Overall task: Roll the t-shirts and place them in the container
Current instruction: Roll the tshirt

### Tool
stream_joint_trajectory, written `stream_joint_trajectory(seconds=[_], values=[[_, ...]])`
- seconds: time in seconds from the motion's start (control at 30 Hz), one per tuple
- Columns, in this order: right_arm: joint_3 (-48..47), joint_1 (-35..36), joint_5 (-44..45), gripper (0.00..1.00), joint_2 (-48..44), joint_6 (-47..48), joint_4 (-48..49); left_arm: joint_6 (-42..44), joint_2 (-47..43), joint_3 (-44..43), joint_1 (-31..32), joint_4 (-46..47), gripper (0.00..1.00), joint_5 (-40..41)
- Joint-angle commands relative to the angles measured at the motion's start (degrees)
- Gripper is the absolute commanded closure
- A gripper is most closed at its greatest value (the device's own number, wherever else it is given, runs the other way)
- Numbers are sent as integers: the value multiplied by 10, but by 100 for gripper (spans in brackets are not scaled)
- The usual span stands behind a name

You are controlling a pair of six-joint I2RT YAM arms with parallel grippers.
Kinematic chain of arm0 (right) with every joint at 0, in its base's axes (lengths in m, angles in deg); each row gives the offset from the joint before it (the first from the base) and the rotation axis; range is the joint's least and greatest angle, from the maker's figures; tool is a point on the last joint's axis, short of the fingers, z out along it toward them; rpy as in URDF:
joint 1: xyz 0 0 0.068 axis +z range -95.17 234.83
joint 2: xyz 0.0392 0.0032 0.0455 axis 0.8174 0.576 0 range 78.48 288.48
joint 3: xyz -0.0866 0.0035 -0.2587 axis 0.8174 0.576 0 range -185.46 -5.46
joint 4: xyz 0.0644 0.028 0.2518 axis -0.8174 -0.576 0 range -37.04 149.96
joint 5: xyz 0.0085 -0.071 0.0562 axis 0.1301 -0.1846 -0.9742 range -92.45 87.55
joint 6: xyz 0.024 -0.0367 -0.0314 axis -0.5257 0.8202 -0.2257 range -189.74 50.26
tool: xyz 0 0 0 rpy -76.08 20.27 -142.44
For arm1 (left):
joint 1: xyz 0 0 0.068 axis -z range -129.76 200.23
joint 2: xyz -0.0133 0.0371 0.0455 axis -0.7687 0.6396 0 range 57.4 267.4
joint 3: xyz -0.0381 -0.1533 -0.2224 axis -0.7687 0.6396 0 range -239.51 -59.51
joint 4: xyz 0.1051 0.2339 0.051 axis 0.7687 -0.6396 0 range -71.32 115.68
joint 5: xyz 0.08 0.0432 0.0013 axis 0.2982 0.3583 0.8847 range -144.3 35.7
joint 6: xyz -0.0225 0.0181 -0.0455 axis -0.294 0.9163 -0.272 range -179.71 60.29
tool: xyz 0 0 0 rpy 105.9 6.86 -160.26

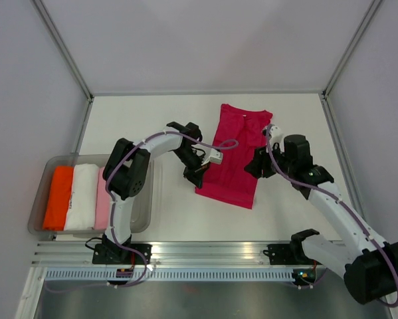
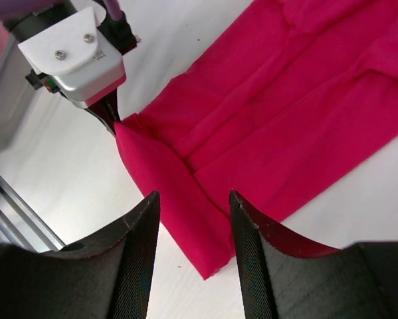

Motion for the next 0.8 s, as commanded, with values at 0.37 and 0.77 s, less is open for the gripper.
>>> stream_joint_trajectory(seconds=[0.37,0.77], values=[[240,-3,86,25,-158,-307,116,34,7,-1,-7,-16,95,-35],[347,16,68,14,-176,-348,266,55,22,-25,-15,-41,95,-31]])
